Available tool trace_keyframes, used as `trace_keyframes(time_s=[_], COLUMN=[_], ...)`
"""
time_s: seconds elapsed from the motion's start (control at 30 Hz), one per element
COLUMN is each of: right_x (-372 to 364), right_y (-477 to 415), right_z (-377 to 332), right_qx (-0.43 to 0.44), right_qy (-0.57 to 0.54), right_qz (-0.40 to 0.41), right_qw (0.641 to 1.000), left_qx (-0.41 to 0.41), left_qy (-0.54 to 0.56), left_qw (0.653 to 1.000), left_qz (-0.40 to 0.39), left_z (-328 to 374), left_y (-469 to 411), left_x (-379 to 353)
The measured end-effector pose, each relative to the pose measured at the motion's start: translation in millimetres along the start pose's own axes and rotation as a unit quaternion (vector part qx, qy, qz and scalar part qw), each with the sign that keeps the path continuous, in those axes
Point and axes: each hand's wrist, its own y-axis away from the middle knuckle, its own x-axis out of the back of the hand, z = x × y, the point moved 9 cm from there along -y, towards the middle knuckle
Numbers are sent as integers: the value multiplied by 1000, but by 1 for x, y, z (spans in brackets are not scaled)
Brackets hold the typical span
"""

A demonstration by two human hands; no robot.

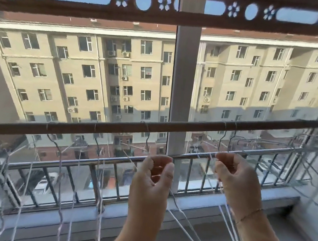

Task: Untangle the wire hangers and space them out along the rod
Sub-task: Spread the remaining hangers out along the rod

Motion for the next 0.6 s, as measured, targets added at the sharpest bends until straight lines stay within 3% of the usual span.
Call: trace_keyframes(time_s=[0.1, 0.2, 0.33, 0.5, 0.6], right_x=[32, 34, 22, 0, -7], right_y=[-17, -33, -45, -49, -52], right_z=[25, 59, 85, 97, 98], right_qx=[-2, -20, -35, -80, -106], right_qy=[15, 58, 31, -62, -117], right_qz=[36, -12, -115, -223, -239], right_qw=[999, 998, 992, 970, 958], left_qx=[42, 80, 126, 163, 185], left_qy=[-20, -84, -167, -118, -85], left_qw=[995, 988, 976, 979, 979], left_qz=[-83, -102, -59, -20, 9], left_z=[-10, -33, -62, -72, -72], left_y=[2, -1, -12, -18, -17], left_x=[-60, -107, -142, -157, -156])
